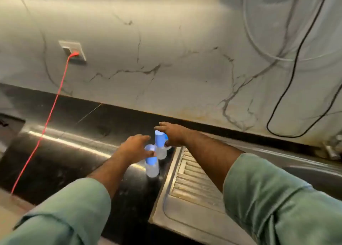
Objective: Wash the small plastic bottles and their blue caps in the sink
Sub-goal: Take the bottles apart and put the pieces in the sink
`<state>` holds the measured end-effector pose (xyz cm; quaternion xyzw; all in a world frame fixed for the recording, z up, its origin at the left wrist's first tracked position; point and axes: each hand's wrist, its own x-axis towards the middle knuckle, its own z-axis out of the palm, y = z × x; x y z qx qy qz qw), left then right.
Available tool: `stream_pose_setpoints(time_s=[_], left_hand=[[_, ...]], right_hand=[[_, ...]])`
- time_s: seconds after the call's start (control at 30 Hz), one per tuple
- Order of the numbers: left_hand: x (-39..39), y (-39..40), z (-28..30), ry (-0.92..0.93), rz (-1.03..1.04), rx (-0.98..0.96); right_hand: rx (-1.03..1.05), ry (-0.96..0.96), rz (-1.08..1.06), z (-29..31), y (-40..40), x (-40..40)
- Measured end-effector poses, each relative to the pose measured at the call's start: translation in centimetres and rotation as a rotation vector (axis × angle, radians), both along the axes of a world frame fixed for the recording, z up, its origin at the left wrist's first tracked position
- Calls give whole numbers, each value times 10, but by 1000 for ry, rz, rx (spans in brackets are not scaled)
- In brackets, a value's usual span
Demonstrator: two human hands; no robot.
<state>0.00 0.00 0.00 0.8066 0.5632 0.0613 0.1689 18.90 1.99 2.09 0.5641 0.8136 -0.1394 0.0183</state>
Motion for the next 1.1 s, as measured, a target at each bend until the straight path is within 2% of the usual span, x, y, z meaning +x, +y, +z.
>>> stream_pose_setpoints(time_s=[0.03, 0.13, 0.27, 0.4, 0.5, 0.63, 0.83, 0.97, 1.1], left_hand=[[-3, -1, -10, -28, 27, -46], [-5, -8, -35, -269, 67, -77], [1, -15, -53, -531, 161, -80], [8, -37, -60, -651, 193, -26], [18, -68, -60, -718, 127, 20], [45, -117, -65, -730, 21, -70], [120, -185, -63, -706, -175, -185], [164, -212, -64, -678, -267, -225], [189, -224, -72, -664, -250, -282]], right_hand=[[-43, -27, -9, -9, 5, -9], [-99, -74, -40, -34, 17, -24], [86, -33, -118, -52, 25, -33], [62, -43, -150, -39, 3, -30], [39, 61, -216, -23, -48, -6], [13, 73, -350, -2, -148, 51], [-129, -70, -594, -5, -274, 124], [-169, -96, -674, -14, -315, 149], [-172, -69, -698, -23, -330, 164]])
